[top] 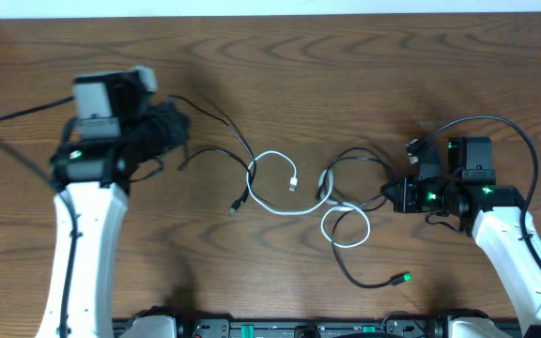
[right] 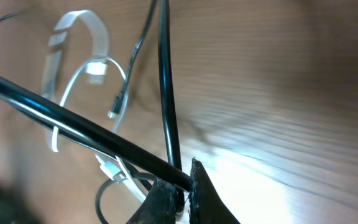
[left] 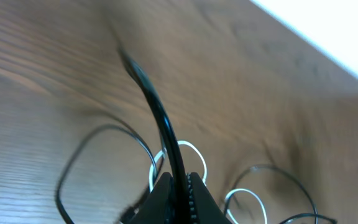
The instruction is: Untangle cables
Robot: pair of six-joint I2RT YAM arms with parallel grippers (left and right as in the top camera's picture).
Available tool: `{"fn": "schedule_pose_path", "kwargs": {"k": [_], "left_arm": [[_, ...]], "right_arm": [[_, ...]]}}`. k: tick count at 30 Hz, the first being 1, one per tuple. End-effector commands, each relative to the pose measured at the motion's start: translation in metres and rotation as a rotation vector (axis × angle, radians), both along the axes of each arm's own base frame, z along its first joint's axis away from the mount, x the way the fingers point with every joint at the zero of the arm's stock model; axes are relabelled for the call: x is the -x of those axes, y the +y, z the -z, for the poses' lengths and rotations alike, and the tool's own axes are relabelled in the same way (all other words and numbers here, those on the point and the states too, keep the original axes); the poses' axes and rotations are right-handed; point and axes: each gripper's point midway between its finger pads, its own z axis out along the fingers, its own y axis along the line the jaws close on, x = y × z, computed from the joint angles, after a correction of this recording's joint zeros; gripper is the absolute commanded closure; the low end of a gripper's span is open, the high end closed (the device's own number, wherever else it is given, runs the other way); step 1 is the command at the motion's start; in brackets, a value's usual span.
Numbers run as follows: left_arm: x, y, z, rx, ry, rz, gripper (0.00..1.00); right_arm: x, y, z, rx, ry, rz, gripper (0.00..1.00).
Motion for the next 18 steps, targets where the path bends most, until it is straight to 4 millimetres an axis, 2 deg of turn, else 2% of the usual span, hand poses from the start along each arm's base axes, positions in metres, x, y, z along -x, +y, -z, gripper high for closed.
{"fn": "schedule_pose_path", "kwargs": {"k": [1,2,3,4,6,12,15,17,18], "left_arm": [[0.001,-0.033,0.007,0.009,0.028,0.113,0.83],[0.003,-0.045,0.014,0.009,0.05,0.148,0.71],[0.004,-0.051,0.017,0.011,0.06,0.165,0.67],[0.007,-0.062,0.021,0.02,0.075,0.198,0.59],[0.012,-0.083,0.028,0.045,0.101,0.262,0.52],[0.035,-0.136,0.043,0.043,0.131,0.476,0.5],[0.046,-0.155,0.044,0.026,0.111,0.568,0.5],[0.064,-0.18,0.044,-0.008,0.068,0.709,0.5],[0.069,-0.186,0.044,-0.019,0.054,0.747,0.5]], "right_arm": [[0.01,0.028,-0.024,-0.166,-0.088,-0.18,0.99],[0.01,0.028,-0.024,-0.166,-0.088,-0.18,0.99],[0.01,0.028,-0.024,-0.166,-0.088,-0.18,0.99],[0.01,0.028,-0.024,-0.166,-0.089,-0.18,0.99],[0.009,0.028,-0.023,-0.161,-0.094,-0.179,0.99],[0.007,0.027,-0.023,-0.154,-0.099,-0.176,0.99],[0.008,0.027,-0.023,-0.154,-0.099,-0.176,0.99],[0.008,0.027,-0.023,-0.154,-0.099,-0.176,0.99],[0.008,0.027,-0.023,-0.155,-0.099,-0.176,0.99]]}}
